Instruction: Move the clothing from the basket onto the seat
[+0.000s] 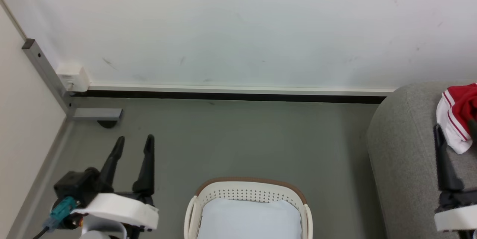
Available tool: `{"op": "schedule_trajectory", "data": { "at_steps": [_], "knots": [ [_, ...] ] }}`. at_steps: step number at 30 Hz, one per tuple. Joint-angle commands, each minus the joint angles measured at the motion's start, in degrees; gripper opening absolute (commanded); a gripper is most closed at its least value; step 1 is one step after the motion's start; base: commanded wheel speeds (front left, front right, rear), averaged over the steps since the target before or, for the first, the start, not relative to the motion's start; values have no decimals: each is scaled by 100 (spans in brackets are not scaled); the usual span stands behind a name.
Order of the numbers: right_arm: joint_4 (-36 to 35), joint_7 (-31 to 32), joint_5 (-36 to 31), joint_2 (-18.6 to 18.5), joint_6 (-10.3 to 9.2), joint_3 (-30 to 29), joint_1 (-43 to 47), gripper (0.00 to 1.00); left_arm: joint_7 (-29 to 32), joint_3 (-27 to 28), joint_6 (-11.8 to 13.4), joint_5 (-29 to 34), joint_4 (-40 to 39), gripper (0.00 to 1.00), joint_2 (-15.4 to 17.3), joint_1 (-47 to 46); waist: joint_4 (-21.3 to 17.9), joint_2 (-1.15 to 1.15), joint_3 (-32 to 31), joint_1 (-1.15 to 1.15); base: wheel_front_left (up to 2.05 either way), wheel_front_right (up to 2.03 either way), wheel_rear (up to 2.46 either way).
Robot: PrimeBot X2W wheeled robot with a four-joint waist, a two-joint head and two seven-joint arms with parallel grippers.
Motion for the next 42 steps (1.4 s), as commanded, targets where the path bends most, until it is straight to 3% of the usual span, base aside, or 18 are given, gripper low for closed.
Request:
{"op": "schedule_trajectory", "data": {
  "at_steps": [1,6,12,19,31,32,42],
  "knots": [
    [-53,-48,-47,66,-13,-29,164,100,-16,77,0,77,13,100,7,96,44,0,-20,1,0,0,0],
    [-157,-288,-431,707,-13,20,852,100,-14,702,-165,577,-84,100,-364,665,73,0,-24,1,0,0,0],
    [104,-457,-620,1149,-13,162,1036,100,-16,1209,-706,1086,219,100,-889,1144,58,0,29,1,0,0,0],
    [270,-480,-604,1281,-14,324,776,100,-17,1718,-1258,1641,473,100,-1367,1151,94,0,76,1,0,0,0],
    [365,-484,-573,1326,-13,418,764,100,-17,2124,-1678,2221,789,100,-1735,1100,13,0,8,1,0,0,0],
    [353,-466,-604,1313,0,414,801,0,-14,2125,-1673,2192,778,0,-1730,1114,14,0,8,1,0,0,0],
    [510,-272,264,1306,0,366,801,0,248,2243,-1716,1375,969,0,-1791,1058,12,0,7,1,0,0,0]
  ]
}}
